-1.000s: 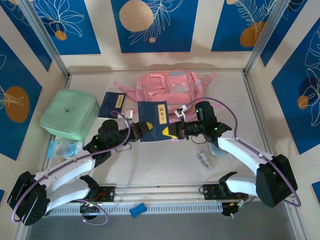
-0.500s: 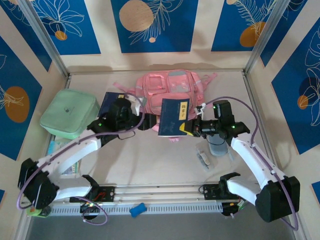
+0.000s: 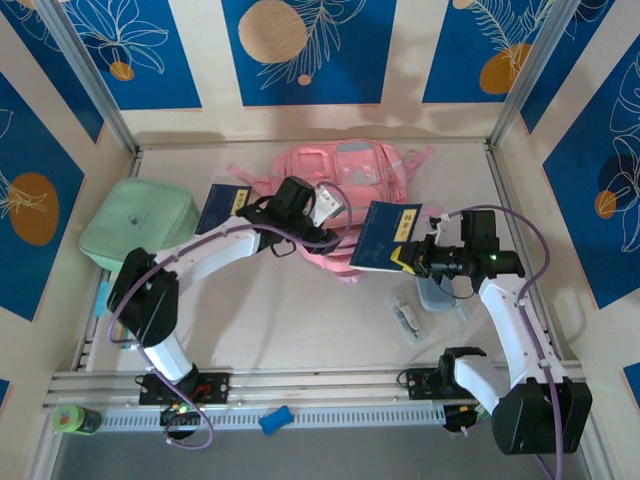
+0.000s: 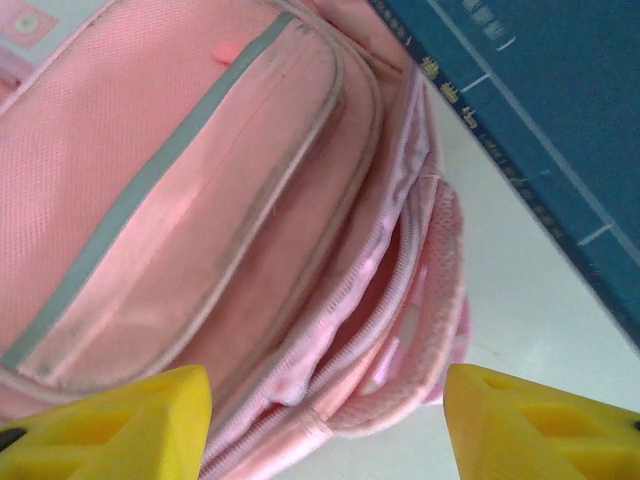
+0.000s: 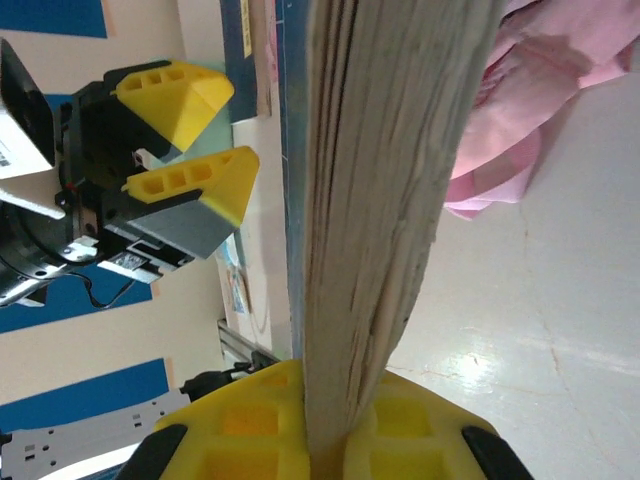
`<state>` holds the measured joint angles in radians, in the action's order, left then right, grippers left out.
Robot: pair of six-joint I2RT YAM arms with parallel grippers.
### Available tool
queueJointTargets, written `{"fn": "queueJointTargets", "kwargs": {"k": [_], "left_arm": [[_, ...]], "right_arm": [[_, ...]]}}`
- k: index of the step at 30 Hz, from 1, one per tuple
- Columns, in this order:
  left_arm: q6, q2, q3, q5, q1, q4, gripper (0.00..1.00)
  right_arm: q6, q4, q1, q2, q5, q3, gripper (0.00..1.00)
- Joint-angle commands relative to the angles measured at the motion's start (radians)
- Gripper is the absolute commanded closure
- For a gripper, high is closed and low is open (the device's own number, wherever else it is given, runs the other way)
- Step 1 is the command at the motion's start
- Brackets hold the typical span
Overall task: Pack the student bag
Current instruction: Open the student bag at the top-center of the table.
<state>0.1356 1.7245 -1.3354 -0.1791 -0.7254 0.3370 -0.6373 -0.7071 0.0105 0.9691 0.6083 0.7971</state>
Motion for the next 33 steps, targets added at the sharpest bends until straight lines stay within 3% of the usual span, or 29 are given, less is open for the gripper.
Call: {"fn": "queueJointTargets", "kwargs": {"k": [1, 8, 13, 20, 25, 31, 33], "left_arm": [[0.132, 0.064, -0.075, 0.034, -0.015, 0.044, 0.36], [0.237, 0.196, -0.182, 0.164, -0.039, 0.010, 0.33], [0.270, 0.304, -0.307, 0.189, -0.038, 0.076, 0.33], [0.251, 0.362, -0.392, 0.060, -0.043, 0.191, 0.44], [0.229, 0.354, -0.401, -0.105, -0.045, 0.269, 0.45], [0.214, 0.396, -0.446, -0.135, -0.043, 0.331, 0.45], [0.211, 0.408, -0.455, -0.140, -0.044, 0.330, 0.48]], "right_arm": [[0.029, -0.027, 0.028, -0.023, 0.029, -0.002, 1.00], [0.031, -0.020, 0.075, -0.018, 0.058, -0.008, 1.00], [0.023, -0.014, 0.080, -0.022, 0.070, -0.017, 1.00], [0.028, -0.017, 0.088, -0.025, 0.074, -0.024, 1.00], [0.029, -0.012, 0.094, -0.024, 0.078, -0.024, 1.00], [0.028, -0.011, 0.098, -0.020, 0.086, -0.024, 1.00], [0.031, -0.012, 0.099, -0.021, 0.087, -0.022, 1.00]]}}
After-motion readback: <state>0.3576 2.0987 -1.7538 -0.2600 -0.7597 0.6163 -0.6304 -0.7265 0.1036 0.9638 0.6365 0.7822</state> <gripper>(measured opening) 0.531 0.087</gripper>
